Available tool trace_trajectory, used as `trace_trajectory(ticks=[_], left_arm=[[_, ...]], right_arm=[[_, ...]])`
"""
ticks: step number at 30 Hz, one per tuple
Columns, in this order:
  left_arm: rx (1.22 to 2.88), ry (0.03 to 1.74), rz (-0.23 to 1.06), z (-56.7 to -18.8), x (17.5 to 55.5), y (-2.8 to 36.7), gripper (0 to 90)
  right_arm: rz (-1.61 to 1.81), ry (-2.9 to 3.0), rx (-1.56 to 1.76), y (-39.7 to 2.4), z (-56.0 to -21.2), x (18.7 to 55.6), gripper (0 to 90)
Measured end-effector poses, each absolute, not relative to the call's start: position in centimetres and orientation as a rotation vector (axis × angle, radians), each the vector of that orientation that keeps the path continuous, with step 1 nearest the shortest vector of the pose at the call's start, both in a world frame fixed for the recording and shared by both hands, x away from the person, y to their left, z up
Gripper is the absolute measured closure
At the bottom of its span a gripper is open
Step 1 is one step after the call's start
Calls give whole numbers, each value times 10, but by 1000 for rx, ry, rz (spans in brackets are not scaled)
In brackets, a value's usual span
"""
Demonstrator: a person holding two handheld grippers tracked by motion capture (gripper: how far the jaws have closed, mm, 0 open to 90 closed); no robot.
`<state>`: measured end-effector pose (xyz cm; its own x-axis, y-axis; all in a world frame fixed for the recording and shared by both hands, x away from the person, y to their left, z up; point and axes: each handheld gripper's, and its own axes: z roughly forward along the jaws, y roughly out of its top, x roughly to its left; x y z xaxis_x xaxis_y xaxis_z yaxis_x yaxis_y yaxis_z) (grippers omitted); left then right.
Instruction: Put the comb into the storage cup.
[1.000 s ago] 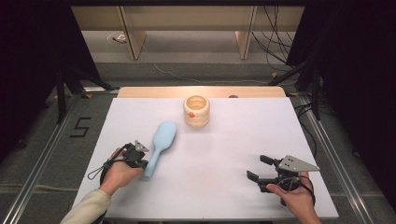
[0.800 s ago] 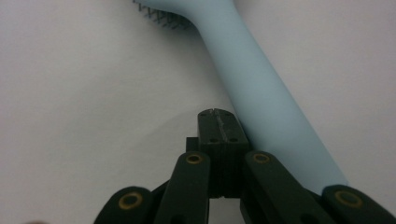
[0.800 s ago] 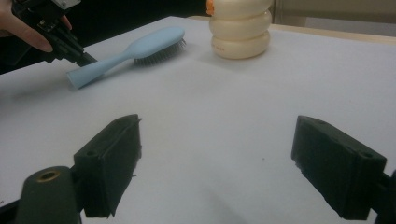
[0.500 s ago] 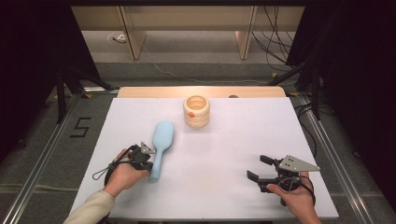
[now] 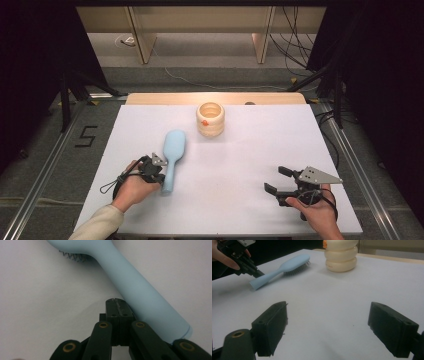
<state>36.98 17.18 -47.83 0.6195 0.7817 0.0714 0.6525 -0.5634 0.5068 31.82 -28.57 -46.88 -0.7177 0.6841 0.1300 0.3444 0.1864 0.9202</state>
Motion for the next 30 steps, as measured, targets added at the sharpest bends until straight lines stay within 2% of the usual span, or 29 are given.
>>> trace_trajectory(ticks=[5,11,15,19,22,24,25,28,30], left_arm=[[2396,1140,394,-479,370,172,882],[2387,1155,424,-474,369,179,813],[2338,1185,488,-464,367,185,731],[2269,1243,547,-455,367,188,610],[2196,1288,569,-449,368,186,458],[2177,1314,578,-448,369,184,299],[2161,1330,584,-447,369,181,249],[2146,1343,561,-447,370,177,139],[2125,1376,510,-446,373,171,108]], right_arm=[[1541,2158,977,-286,-469,318,171],[1543,2158,980,-286,-469,318,171],[1548,2153,982,-286,-469,318,170],[1547,2156,981,-286,-469,318,170],[1548,2155,983,-286,-469,318,170],[1546,2155,984,-286,-469,318,171],[1548,2154,988,-286,-469,318,171],[1548,2152,992,-286,-469,318,171],[1547,2151,994,-286,-469,318,171]])
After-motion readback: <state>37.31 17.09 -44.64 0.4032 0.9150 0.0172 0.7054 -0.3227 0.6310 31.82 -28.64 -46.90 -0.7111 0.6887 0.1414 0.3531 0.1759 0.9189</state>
